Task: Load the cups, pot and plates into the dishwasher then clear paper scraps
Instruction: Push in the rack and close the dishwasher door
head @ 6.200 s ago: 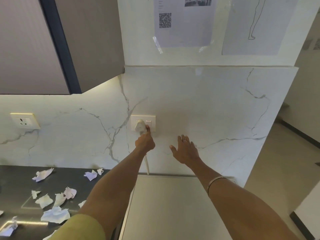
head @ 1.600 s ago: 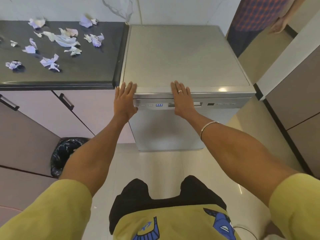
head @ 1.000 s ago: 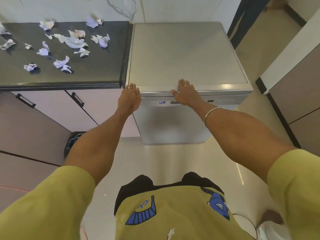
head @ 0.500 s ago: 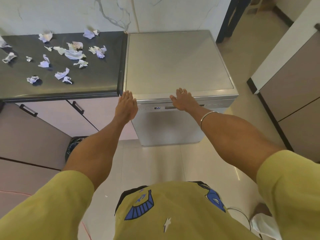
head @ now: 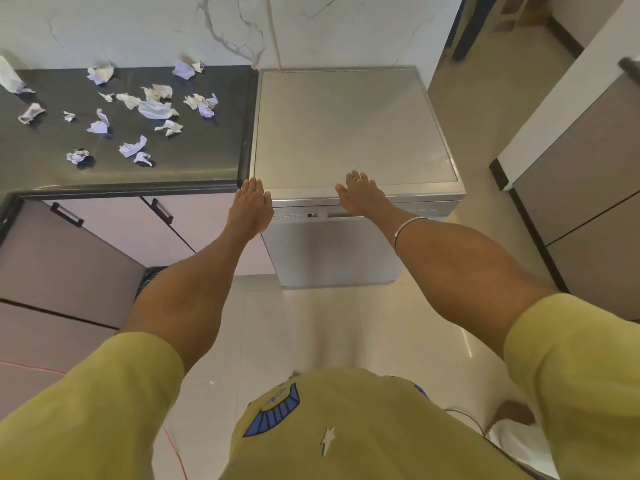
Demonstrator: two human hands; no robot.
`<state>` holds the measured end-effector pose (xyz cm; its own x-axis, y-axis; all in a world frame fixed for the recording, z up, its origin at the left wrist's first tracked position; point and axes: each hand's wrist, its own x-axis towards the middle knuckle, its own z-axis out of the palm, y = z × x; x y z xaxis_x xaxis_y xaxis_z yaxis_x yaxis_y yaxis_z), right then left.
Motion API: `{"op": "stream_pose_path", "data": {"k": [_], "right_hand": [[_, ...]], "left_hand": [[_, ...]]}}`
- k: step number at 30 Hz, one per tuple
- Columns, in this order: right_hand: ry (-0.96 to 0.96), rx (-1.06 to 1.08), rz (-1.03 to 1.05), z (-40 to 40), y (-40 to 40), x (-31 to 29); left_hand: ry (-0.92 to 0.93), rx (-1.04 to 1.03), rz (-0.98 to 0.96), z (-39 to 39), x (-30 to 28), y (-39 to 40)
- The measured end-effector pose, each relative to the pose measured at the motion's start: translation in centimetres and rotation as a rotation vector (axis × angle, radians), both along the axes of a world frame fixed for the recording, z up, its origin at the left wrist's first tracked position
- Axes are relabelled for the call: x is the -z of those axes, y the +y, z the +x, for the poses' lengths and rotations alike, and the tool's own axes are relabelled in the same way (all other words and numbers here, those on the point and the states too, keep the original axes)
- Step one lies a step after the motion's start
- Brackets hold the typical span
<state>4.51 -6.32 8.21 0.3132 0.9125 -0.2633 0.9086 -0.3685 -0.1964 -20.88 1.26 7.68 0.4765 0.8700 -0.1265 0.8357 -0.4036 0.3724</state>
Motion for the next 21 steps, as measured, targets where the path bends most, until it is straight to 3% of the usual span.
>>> {"op": "stream_pose_path", "data": {"k": [21], "right_hand": [[0.022, -0.087, 0.06, -7.7, 4.1, -1.8]], "left_hand": [[-0.072, -0.113, 0.106, -8.7, -0.9, 2.5]]}}
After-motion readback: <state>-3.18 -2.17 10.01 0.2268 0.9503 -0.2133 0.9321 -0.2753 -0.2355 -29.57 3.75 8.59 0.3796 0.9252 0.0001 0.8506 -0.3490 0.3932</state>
